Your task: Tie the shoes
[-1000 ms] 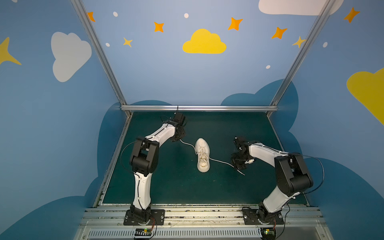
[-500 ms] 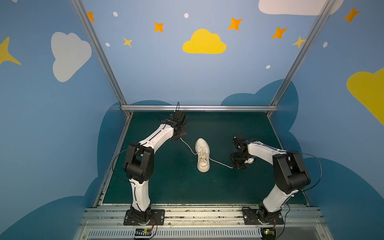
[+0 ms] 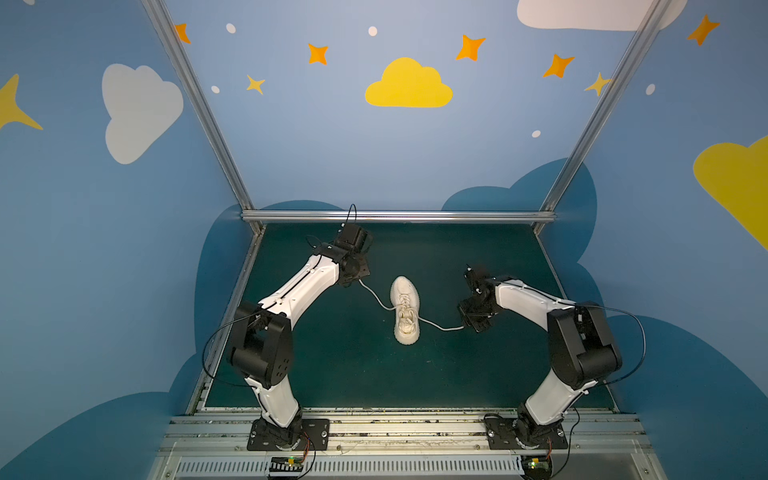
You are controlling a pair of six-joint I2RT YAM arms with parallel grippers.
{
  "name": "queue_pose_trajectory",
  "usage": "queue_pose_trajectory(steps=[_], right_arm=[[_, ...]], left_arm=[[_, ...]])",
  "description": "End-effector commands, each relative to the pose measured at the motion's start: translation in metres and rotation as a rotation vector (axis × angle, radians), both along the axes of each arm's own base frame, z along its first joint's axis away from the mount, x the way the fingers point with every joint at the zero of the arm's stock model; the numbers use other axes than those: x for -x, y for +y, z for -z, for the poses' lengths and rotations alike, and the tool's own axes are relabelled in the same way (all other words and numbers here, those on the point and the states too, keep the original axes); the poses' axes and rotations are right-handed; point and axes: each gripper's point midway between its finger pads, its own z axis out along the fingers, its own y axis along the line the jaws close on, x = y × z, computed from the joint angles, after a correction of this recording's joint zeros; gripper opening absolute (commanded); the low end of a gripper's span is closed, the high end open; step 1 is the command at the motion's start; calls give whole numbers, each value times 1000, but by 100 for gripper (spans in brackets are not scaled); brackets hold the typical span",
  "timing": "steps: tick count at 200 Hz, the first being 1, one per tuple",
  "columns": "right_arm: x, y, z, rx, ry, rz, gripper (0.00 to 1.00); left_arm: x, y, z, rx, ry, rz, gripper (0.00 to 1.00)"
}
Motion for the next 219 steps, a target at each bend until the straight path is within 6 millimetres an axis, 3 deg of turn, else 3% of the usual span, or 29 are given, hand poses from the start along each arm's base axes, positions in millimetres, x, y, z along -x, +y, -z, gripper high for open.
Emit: queue_pose_trajectory(steps=[1, 43, 104, 138, 171, 219], right_arm=[[-17, 7, -35, 39, -128, -201, 0], [-37, 42, -69, -22, -293, -536, 0], [-58, 125, -128, -197, -532, -1060, 0], [-52, 170, -135, -332, -588, -1323, 0], [-47, 196, -133, -401, -583, -1475, 0], [-45, 224, -112, -386, -538, -1629, 0]], left_arm=[[17, -4, -8, 28, 14, 49, 3], [32, -8, -18, 98, -23, 72, 3], [51, -7, -18, 138, -28, 89, 4], [59, -11, -16, 171, -23, 109, 4], [66, -9, -14, 169, -25, 118, 4], [70, -11, -15, 177, -42, 168, 4]])
